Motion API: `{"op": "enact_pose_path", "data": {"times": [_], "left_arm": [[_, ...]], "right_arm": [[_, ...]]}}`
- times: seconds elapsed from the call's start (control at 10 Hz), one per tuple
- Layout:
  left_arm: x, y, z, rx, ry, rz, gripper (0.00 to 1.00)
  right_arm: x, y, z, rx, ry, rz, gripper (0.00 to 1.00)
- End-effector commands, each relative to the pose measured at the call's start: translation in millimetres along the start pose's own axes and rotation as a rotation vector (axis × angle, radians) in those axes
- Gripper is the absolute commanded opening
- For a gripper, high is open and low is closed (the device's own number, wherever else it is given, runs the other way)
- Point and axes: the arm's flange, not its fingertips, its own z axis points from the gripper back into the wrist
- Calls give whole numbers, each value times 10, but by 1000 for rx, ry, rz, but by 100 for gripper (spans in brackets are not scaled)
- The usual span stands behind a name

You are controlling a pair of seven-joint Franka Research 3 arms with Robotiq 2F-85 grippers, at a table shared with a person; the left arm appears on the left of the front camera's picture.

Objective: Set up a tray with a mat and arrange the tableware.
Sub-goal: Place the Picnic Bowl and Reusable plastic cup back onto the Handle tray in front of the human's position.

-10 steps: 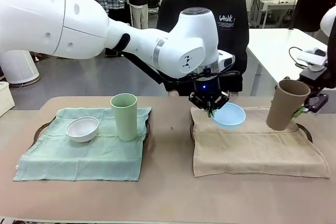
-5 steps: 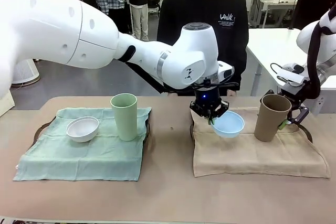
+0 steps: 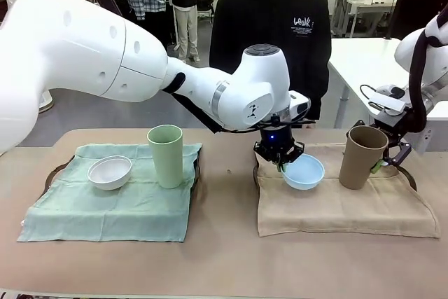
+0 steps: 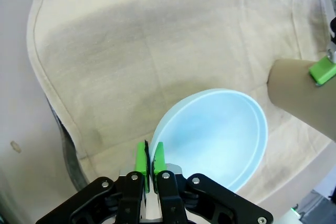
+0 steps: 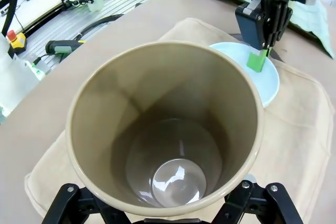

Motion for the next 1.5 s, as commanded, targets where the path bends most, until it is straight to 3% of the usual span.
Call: {"op": "enact_pose_path", "data": {"times": [0.0,0.1,0.2,0.3,0.4,0.7,0.8,1.0,1.4], "left_arm": [[41,-26,6,20,-2,-5,46],[42,-24,3,29,11,0,73],[40,-29,2,26,16,2,91],[41,-30,3,21,21,4,100],[42,-30,18,15,20,5,100],[46,-24,62,8,21,15,100],[43,-22,66,8,24,21,83],[38,-23,83,1,19,14,100],[-13,-65,206,-43,-4,-25,98]], "right_arm": [[-190,23,-136,37,15,-5,85],[-193,24,-129,38,12,-3,85],[-194,27,-126,39,9,-2,85],[-198,35,-118,55,-1,5,85],[-196,40,-107,65,-17,11,100],[-217,38,-35,70,-57,-80,100],[-231,48,-8,64,-67,-113,100],[-217,83,66,37,-58,-129,100],[-252,258,312,-14,-41,-173,100]]}}
